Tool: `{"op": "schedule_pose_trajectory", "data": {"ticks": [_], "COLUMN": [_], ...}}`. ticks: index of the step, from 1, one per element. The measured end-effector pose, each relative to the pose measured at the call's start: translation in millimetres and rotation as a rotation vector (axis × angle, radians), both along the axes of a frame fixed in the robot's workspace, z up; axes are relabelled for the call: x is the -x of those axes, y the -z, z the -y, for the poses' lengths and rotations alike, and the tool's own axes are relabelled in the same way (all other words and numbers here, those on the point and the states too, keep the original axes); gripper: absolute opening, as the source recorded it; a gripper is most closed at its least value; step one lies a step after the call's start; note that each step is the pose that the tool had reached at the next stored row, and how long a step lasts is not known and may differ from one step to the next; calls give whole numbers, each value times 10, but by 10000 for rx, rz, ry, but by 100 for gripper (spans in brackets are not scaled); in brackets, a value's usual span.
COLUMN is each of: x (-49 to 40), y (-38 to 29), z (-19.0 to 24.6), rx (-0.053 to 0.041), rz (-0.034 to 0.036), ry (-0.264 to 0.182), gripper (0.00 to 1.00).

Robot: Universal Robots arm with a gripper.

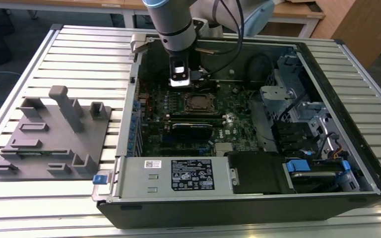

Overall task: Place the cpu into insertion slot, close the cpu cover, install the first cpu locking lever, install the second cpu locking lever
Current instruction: 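Install the first cpu locking lever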

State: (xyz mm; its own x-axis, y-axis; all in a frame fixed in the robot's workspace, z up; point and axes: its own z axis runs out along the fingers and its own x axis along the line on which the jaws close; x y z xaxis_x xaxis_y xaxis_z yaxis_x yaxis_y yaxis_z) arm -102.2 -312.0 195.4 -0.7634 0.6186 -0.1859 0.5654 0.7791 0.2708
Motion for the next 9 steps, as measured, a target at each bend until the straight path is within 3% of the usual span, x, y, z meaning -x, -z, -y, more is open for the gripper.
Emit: {"op": "schedule_pose_trajectory", "data": {"ticks": [9], "x": [-77], "y": [6], "z": [-1], "rx": [-1], "rz": [1], "ry": [104], "gripper": [10]}}
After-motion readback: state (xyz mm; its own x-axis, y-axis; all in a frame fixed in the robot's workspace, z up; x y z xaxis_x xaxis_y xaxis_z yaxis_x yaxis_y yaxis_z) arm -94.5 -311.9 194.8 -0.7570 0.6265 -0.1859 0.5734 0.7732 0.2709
